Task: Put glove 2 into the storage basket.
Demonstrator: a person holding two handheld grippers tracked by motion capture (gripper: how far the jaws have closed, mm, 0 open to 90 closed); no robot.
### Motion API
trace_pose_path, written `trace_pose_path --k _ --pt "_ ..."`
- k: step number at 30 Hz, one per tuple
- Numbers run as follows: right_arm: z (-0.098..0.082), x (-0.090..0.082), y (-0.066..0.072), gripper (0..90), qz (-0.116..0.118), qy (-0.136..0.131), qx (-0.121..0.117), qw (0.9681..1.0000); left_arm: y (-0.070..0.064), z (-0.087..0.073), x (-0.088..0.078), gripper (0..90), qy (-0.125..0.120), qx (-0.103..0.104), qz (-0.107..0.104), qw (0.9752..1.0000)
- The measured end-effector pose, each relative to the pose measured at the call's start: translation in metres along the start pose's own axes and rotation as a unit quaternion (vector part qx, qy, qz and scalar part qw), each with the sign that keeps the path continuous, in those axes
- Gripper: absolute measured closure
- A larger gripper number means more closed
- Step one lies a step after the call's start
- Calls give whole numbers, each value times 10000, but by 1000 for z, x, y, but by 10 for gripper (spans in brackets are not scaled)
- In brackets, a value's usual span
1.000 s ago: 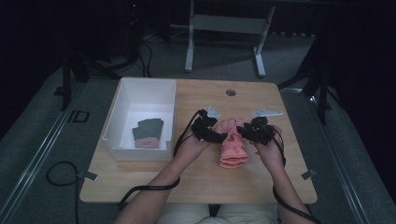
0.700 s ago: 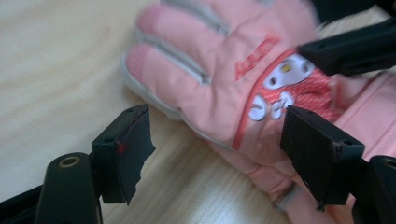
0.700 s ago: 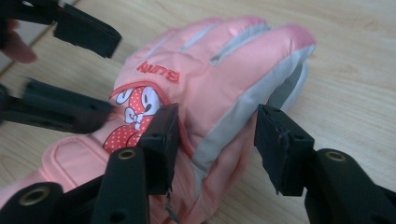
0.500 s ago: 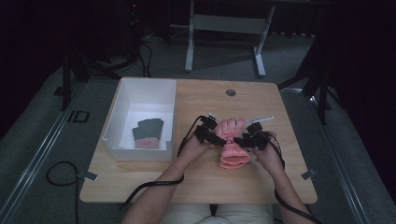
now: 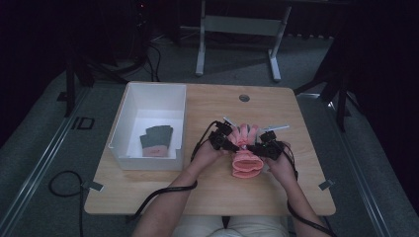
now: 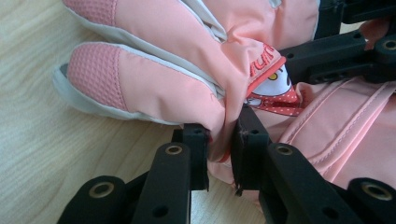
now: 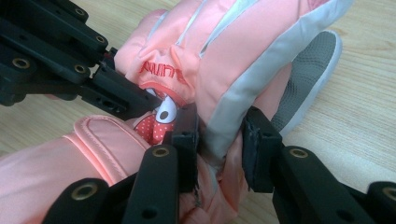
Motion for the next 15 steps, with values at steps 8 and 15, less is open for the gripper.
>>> trace_pose_path --k 8,15 --pt "0 -8 -5 714 173 -193 67 9996 -6 10 -7 804 -45 282 -17 9996" --pt "5 -30 -5 722 270 -507 66 9983 -17 27 -26 810 -305 544 -161 9979"
Point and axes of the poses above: each handheld gripper's, and its own axes: x roughly forward along the jaws, z roughly out of its top, y roughly to its left, the point moved 4 cm from there along x, roughly forward along the jaws, and after that the axes turned 13 degrees about x, right-handed, at the moved point
